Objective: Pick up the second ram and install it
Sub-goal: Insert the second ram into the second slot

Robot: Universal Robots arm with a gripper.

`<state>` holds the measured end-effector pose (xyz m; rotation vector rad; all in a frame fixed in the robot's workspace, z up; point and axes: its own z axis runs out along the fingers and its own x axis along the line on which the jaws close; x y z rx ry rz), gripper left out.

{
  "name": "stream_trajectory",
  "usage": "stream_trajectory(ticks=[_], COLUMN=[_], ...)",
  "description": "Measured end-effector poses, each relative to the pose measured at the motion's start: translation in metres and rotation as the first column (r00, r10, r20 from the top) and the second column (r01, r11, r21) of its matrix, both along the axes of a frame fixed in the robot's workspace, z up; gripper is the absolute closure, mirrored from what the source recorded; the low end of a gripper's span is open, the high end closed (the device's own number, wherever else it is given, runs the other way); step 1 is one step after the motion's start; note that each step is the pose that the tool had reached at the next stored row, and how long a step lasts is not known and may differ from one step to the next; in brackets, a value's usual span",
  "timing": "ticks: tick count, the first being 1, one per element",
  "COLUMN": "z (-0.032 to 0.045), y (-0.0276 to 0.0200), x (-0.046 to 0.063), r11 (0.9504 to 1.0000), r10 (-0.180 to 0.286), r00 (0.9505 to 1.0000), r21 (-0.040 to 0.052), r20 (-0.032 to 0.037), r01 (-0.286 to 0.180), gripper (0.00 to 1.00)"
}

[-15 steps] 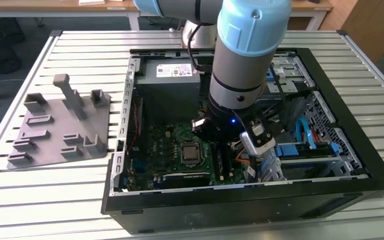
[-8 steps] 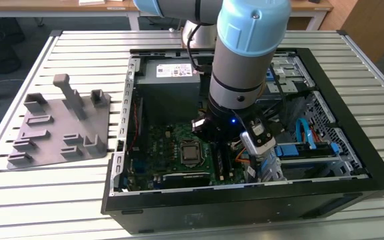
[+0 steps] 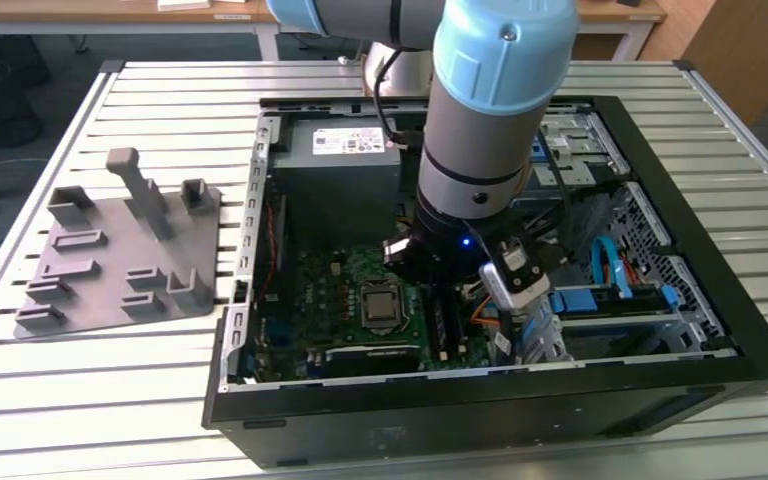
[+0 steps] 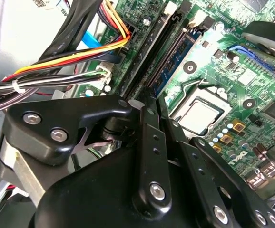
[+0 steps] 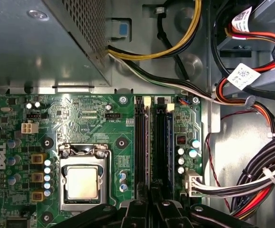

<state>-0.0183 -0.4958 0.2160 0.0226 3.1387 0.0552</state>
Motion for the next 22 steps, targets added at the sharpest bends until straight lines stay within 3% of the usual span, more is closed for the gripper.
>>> stream_trajectory(ticks=[11, 22], z=[0.0000, -0.0006], y=[0.0000, 0.0001], x=[-0.0001, -0.0012], r11=[1.0000, 1.0000], r10=[0.000, 0.000], r00=[1.0000, 1.0000], r21=[-0.0068, -0.0072], r20=[0.0000, -0.0001], r01=[0.000, 0.000], gripper=[0.86, 0.86])
